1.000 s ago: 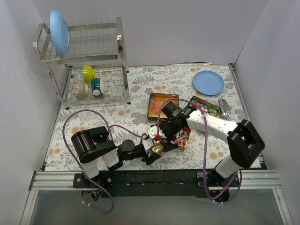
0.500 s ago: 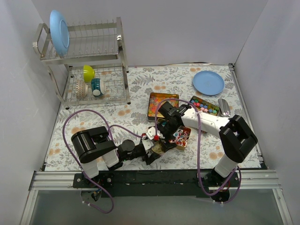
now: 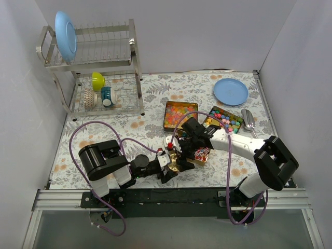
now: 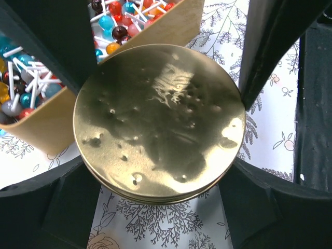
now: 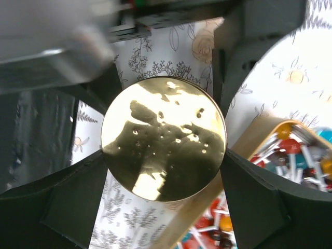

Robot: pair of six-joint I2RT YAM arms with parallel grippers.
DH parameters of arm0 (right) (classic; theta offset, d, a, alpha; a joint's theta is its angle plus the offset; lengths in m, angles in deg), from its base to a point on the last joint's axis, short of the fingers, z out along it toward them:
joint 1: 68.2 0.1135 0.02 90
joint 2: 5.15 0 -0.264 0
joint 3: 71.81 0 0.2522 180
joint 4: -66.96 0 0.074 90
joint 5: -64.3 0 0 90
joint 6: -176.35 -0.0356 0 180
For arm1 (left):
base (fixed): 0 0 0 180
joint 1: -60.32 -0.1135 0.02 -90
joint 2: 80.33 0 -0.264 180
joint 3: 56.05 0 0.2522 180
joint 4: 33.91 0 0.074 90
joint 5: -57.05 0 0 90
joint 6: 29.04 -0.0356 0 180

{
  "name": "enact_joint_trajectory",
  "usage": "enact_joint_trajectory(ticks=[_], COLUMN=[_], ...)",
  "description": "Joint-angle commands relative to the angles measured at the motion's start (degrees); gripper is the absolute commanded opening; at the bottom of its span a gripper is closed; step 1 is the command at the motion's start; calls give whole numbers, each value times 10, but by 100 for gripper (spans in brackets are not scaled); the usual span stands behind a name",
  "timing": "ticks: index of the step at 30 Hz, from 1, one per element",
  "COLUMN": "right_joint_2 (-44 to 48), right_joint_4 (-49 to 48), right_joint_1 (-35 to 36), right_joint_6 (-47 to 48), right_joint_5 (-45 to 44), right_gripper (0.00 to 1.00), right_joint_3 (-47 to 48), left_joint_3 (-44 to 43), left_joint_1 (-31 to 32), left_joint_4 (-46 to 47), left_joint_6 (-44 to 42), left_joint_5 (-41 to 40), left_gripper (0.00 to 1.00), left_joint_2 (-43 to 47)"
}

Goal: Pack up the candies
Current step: Screw the bottle lid onto the packing bottle, then reset both arms

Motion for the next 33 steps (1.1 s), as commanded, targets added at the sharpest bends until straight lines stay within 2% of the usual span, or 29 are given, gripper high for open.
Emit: enact_joint_trajectory(ticks=[1, 2, 6, 9, 10, 11, 12, 13, 18, 26, 28, 29, 30, 31, 32, 33], right_joint_2=[-19, -13, 17, 35, 39, 46, 48, 50, 47, 49, 48, 51, 51, 50, 51, 54], right_joint_4=[-55, -70, -101, -101, -96, -89, -82, -61, 44, 156, 165, 165, 152, 144, 143, 137], right_joint_1=[18, 19, 30, 31, 30, 30, 30, 28, 27, -12, -43, -55, -66, -81, -86, -92], right_joint_6=[-204, -233, -254, -241, -232, -223, -214, -192, -129, -71, -89, -103, -149, -179, -201, -232], right_joint_5=[-20, -25, -44, -50, -54, -58, -68, -68, -74, -111, -110, -111, -125, -151, -175, -214], right_gripper=[58, 58, 57, 71, 79, 82, 89, 98, 98, 98, 98, 98, 98, 98, 98, 98], right_joint_3=[-39, -45, -80, -79, -74, -60, -51, -42, 31, 101, 129, 136, 142, 156, 161, 166], left_joint_3=[-2, -2, -4, -11, -11, -11, -11, -10, -1, -43, -55, -54, -46, -49, -56, -66], left_joint_1=[-3, -3, -3, -3, -3, -3, -3, -3, -3, -19, -21, -22, -27, -28, -28, -28], left_joint_4=[-53, -53, -58, -70, -75, -77, -83, -88, -130, -364, -455, -480, -485, -524, -552, -585], left_joint_6=[8, 7, 7, 8, 7, 7, 10, 12, 16, 15, 0, -3, 1, -9, -40, -34], left_joint_5=[-37, -39, -37, -30, -29, -26, -25, -23, -5, -5, 13, 18, 28, 68, 85, 93], left_gripper=[0, 0, 0, 2, 43, 59, 74, 98, 98, 98, 98, 98, 98, 98, 98, 98], left_joint_2=[-2, -2, -2, 1, 4, 7, 19, 24, 76, 228, 271, 324, 365, 402, 432, 483])
